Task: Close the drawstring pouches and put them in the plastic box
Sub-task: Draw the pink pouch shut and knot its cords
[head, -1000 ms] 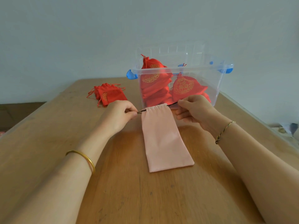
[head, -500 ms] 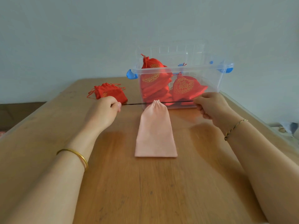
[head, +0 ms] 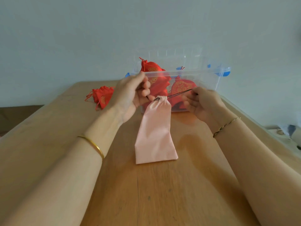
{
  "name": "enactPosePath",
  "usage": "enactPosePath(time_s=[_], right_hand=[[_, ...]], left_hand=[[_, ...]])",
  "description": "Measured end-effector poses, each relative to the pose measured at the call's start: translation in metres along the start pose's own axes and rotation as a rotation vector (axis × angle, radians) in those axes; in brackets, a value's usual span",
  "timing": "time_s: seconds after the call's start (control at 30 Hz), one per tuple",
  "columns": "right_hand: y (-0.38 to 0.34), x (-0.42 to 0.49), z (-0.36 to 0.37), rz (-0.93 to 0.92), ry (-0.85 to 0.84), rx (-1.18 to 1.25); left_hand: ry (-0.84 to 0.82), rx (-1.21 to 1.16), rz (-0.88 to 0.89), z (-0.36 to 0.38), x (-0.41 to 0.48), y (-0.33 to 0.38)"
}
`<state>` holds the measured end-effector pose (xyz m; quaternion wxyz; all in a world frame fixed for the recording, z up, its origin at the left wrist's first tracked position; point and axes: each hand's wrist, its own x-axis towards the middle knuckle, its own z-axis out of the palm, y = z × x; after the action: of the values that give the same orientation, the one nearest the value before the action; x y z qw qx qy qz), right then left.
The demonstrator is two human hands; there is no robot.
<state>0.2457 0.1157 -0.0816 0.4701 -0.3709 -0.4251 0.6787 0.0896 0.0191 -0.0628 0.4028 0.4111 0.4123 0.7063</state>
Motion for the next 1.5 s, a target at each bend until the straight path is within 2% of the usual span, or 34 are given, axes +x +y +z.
enactPosePath(time_s=[0.13, 0.27, 0.33, 0.43, 0.5, 0.6, 0.67, 0.73, 0.83, 0.97, 1.07, 1.2, 1.27, 1.4, 1.5], right_hand=[[-0.008, -0.008, 0.016, -0.091, -0.093, 0.128], [-0.005, -0.013, 0.023, -0.205, -0.13, -0.053], [-0.002, -0.015, 0.027, -0.236, -0.171, -0.123], [0.001, -0.016, 0.029, -0.185, -0.243, -0.138], [0.006, -0.013, 0.026, -0.156, -0.244, -0.258], [0.017, -0.005, 0.016, -0.387, -0.107, -0.88], [0.018, -0.007, 0.016, -0.558, -0.033, -1.028], [0.017, -0.011, 0.017, -0.606, -0.087, -0.942], [0.02, -0.016, 0.021, -0.484, -0.259, -0.875], [0.027, -0.017, 0.02, -0.311, -0.371, -0.844], [0.028, -0.016, 0.017, -0.321, -0.363, -0.898], [0.029, -0.013, 0.019, -0.543, -0.223, -0.898], [0.028, -0.018, 0.021, -0.596, -0.239, -0.811], [0.026, -0.028, 0.022, -0.536, -0.387, -0.762], [0.026, -0.026, 0.021, -0.411, -0.376, -0.614]], left_hand=[[-0.056, 0.481, -0.034, 0.006, 0.001, -0.014], [-0.104, 0.772, 0.018, 0.01, -0.007, -0.023], [-0.107, 0.829, 0.045, 0.01, -0.008, -0.026], [-0.087, 0.764, 0.015, 0.009, -0.009, -0.029], [-0.055, 0.632, -0.065, 0.007, -0.01, -0.032], [0.006, 0.474, -0.176, 0.005, -0.012, -0.035], [0.031, 0.396, -0.214, 0.005, -0.013, -0.036], [0.045, 0.327, -0.228, 0.007, -0.014, -0.036], [0.034, 0.273, -0.221, 0.007, -0.014, -0.035], [0.012, 0.281, -0.21, 0.005, -0.014, -0.035], [0.016, 0.301, -0.183, 0.003, -0.014, -0.037], [0.063, 0.251, -0.159, 0.001, -0.014, -0.039], [0.071, 0.185, -0.188, 0.0, -0.014, -0.037], [0.082, 0.096, -0.256, -0.004, -0.012, -0.032], [0.081, 0.083, -0.277, -0.006, -0.012, -0.031]])
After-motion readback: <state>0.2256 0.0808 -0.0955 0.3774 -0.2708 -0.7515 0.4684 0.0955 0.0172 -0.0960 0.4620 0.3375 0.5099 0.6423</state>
